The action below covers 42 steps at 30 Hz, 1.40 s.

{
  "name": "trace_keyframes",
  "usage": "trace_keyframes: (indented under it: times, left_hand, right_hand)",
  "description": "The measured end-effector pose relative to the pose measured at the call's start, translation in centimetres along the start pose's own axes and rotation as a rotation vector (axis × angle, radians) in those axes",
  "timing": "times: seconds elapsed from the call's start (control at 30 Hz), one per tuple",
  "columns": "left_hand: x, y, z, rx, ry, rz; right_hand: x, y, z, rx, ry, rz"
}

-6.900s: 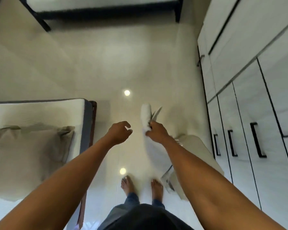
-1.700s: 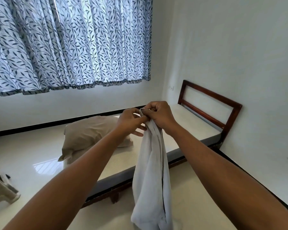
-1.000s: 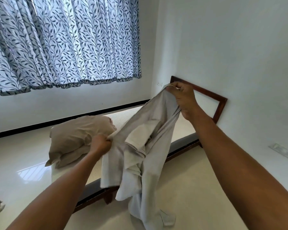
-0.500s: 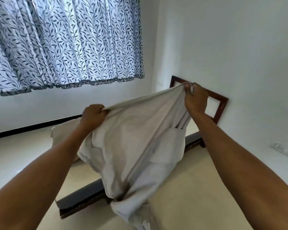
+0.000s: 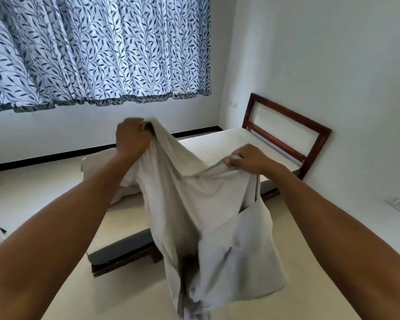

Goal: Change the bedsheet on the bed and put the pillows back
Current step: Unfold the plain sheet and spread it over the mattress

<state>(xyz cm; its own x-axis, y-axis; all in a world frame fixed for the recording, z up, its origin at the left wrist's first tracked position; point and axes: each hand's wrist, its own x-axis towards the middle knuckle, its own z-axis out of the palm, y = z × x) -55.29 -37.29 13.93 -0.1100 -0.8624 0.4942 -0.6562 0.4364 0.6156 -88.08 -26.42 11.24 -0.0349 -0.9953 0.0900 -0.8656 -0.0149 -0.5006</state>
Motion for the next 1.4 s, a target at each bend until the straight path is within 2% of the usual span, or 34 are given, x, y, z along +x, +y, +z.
trace_keyframes:
  times: [0.07, 0.2, 0.3, 0.4, 0.5, 0.6, 0.67, 0.73, 0.8, 0.87, 0.97, 1.03, 1.1, 1.17, 1.27, 1.33, 1.4]
  left_hand:
    - [1.0, 1.8, -0.6, -0.084, 0.02, -0.054]
    - [0.9, 0.6, 1.4, 0.093, -0.177, -0.058]
    - [-0.1, -1.0, 2.8, 0.076, -0.217, -0.24]
    - [0.0, -0.5, 2.8, -0.048, -0.161, -0.313]
    - [0.1, 2.4, 2.2, -0.284, -0.157, -0.277]
    - [-0.9, 5.6, 2.7, -0.467, -0.338, -0.131]
    - [-1.8, 7.2, 4.1, -0.489, -0.482, 0.009]
    - [-2.1, 7.9, 5.3, -0.386, -0.544, 0.13]
    - [-1.8, 7.2, 5.8, -0.221, -0.563, 0.204]
    - [-1.6, 5.2, 5.8, -0.011, -0.642, 0.195]
    - [-2.3, 1.0, 6.3, 0.341, -0.756, 0.152]
    - [-2.7, -0.9, 6.1, 0.331, -0.704, 0.057]
    - [-2.4, -1.0, 5.4, 0.267, -0.565, 0.025]
    - [-1.7, 0.7, 4.7, 0.172, -0.436, 0.062]
    - [-1.0, 4.9, 4.3, 0.02, -0.343, 0.218]
    - [-1.0, 6.8, 4.6, 0.003, -0.311, 0.313]
    - [-1.5, 7.0, 4.7, -0.039, -0.228, 0.301]
  right_hand:
    - [-0.4, 1.4, 0.8, -0.054, 0.05, 0.025]
    - [-1.1, 2.2, 1.5, 0.281, 0.483, 0.082]
    - [-0.9, 1.3, 0.6, 0.344, 0.605, 0.057]
    - [-0.5, 0.2, 0.0, 0.424, 0.565, 0.04]
    - [-0.3, -1.0, -0.1, 0.455, 0.443, 0.03]
    - [-0.4, -3.3, 0.9, 0.375, 0.169, 0.001]
    - [-0.3, -4.9, 2.5, 0.398, 0.002, -0.093]
    - [0.0, -6.3, 4.0, 0.412, -0.035, -0.141]
    - [0.4, -6.3, 4.7, 0.283, 0.057, -0.161]
    - [0.8, -5.5, 5.1, 0.152, 0.12, -0.187]
    - [0.5, -3.9, 5.0, 0.127, 0.186, -0.142]
    - [0.4, -2.4, 4.5, 0.191, 0.249, -0.061]
    - [0.2, -1.3, 4.0, 0.265, 0.272, -0.001]
    - [0.0, -1.2, 4.4, 0.282, 0.201, 0.038]
    - [-0.4, -3.3, 6.3, 0.297, 0.039, 0.006]
    - [-0.1, -5.2, 7.3, 0.311, 0.102, -0.06]
    - [0.7, -6.6, 7.2, 0.342, 0.233, -0.078]
